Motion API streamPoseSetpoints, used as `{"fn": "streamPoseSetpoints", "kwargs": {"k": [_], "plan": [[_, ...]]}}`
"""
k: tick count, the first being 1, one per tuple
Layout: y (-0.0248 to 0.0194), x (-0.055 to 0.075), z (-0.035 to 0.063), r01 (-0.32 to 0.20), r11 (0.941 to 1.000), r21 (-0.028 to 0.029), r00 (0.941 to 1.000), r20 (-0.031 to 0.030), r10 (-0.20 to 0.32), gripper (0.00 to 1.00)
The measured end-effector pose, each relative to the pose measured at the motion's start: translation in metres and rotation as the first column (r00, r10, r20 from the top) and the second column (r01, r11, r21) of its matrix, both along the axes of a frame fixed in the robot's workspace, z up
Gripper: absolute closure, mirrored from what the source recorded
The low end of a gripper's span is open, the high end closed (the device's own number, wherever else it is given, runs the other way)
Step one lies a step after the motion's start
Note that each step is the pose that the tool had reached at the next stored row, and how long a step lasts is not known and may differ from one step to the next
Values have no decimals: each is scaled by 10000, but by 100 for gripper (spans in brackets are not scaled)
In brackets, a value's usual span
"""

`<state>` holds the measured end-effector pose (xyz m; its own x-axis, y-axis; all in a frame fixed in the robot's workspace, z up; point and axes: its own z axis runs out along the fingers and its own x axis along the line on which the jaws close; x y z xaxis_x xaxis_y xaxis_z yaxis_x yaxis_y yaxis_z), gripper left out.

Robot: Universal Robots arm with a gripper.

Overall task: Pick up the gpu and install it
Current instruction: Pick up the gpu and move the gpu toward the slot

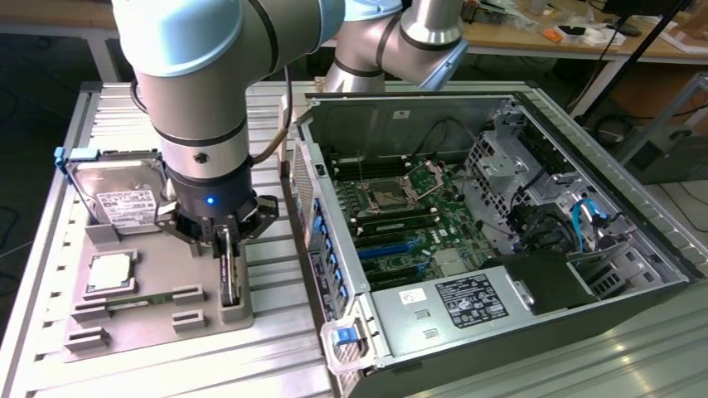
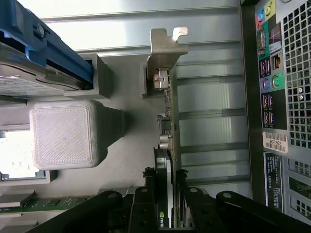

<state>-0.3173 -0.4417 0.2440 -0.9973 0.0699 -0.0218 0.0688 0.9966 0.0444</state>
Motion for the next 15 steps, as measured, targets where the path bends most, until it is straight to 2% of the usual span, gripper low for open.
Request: {"fn": "streamPoseSetpoints", "kwargs": {"k": [13, 15], "plan": [[0, 0, 2, 0, 10000, 3, 10000, 3, 0, 73], [0, 0, 26, 0, 10000, 0, 10000, -1, 0, 73]]}}
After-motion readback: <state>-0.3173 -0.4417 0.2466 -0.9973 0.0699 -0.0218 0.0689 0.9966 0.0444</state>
